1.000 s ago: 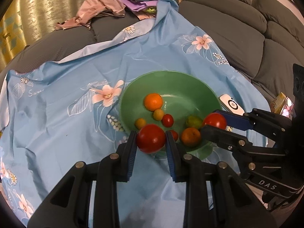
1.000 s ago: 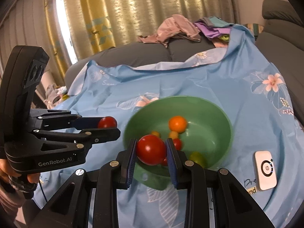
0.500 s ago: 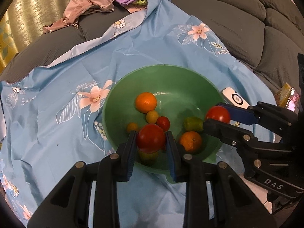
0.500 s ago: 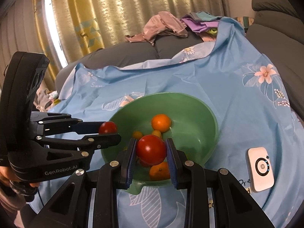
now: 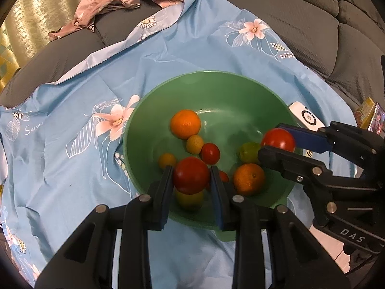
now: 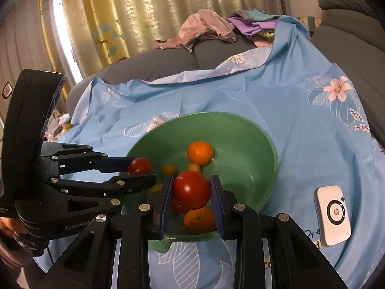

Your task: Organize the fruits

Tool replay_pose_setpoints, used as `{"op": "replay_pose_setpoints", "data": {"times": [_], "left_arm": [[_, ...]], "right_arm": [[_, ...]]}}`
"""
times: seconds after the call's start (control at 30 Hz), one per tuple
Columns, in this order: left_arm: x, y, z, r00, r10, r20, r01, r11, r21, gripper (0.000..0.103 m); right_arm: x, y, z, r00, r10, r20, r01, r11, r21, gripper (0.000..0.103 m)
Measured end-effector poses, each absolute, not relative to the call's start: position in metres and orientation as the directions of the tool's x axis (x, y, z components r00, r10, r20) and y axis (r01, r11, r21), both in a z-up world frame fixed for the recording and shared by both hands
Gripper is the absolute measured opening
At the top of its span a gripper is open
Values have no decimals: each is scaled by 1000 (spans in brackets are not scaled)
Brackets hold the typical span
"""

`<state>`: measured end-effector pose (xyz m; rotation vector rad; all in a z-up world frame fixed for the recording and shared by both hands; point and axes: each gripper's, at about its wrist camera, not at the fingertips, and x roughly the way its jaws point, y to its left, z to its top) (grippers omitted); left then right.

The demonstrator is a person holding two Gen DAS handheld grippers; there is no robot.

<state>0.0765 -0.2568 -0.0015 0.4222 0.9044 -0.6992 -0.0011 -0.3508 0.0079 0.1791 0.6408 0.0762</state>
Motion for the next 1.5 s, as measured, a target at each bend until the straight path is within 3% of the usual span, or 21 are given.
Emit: {"op": "replay_pose_setpoints", "data": {"times": [0.7,1.5], "left_arm": [[81,-261,-9,419,-345,-840,710,701,66,31],[79,-251,6,465,-325,-824,672,735,89,75]], "right_arm": [[7,-349,-1,778,107,-619,4,984,176,32],[0,-347,8,780,63,-623,43,987,154,32]]}}
